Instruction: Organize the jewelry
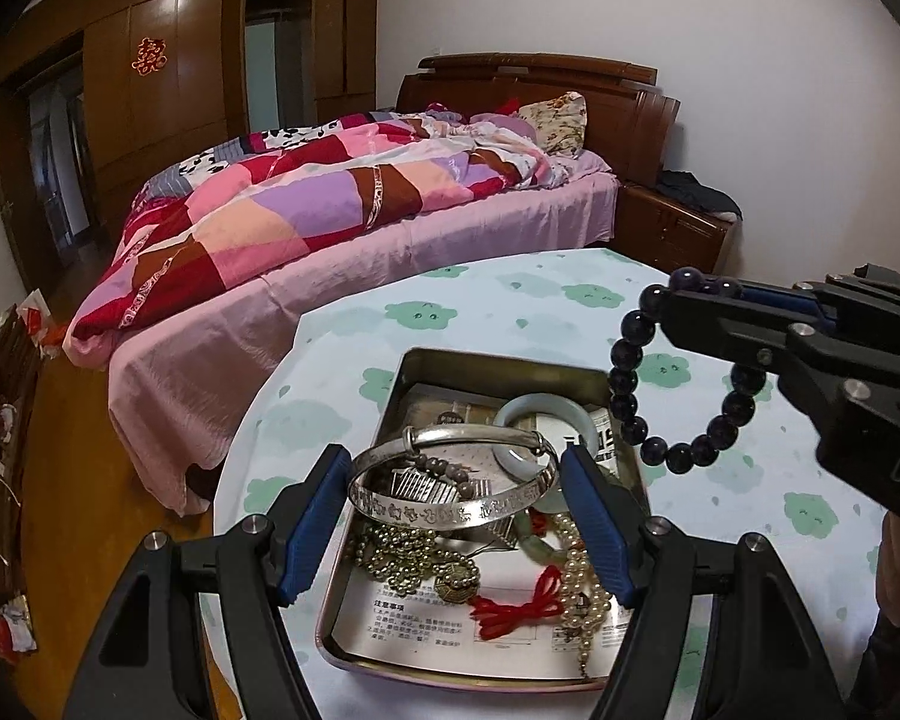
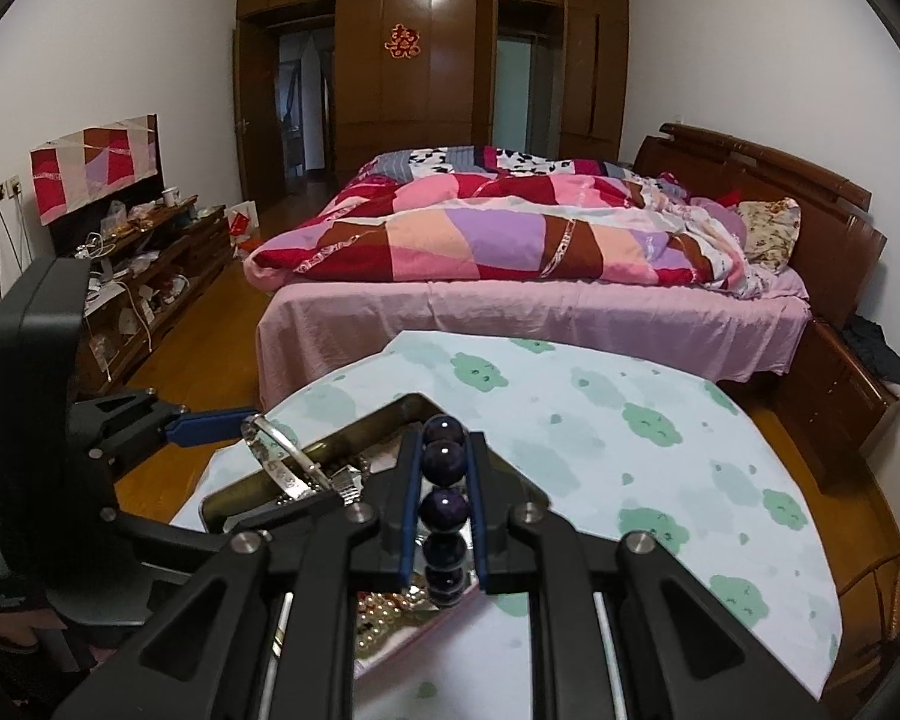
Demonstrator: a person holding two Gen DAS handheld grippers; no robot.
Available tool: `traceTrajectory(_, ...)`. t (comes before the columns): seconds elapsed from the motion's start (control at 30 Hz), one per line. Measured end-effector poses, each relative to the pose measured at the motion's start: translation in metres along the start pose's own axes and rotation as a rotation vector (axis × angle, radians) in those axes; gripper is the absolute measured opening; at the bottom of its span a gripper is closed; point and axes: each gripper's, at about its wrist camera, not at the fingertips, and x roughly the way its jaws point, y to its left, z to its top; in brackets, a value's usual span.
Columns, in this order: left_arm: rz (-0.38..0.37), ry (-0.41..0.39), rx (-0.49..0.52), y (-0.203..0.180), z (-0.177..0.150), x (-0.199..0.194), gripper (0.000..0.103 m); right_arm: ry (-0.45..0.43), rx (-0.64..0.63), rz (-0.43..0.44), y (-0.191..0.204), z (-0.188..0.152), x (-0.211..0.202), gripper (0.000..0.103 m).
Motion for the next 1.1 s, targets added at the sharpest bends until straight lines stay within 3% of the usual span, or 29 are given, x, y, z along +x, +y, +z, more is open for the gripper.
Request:
traceTrajectory(0.43, 0.023, 0.094, -0.043, 0.013, -0.016, 0.03, 0.073, 0.093, 0.034, 0.039, 0.004, -0.023, 0.041, 0.018)
traceTrajectory(0.47, 0.029, 0.094, -0.043, 0.012, -0.017, 0.031, 0.073, 0.1, 0.038, 0.04, 0.003, -0.025, 0.043, 0.02)
traceTrajectory(0.53, 0.052, 0.099, -0.036, 0.01, -0.019, 0.03, 0.073, 0.105, 0.06, 0.032, -0.002, -0.028, 0.044, 0.045)
traceTrajectory(0.67, 0.051, 0.088, -0.031, 0.009, -0.02, 0.02, 0.073, 0.097, 0.085, 0.018, -0.007, -0.03, 0.035, 0.046)
traceTrajectory(0.8, 0.059, 0.07, -0.04, 0.012, -0.022, 0.006, 0.073, 0.091, 0.105, 0.009, -0.009, -0.031, 0.026, 0.054)
traceTrajectory(1.1, 0.089, 0.061, -0.029, 0.013, -0.028, -0.013, 0.074, 0.074, 0.124, -0.002, -0.007, -0.039, 0.005, 0.063)
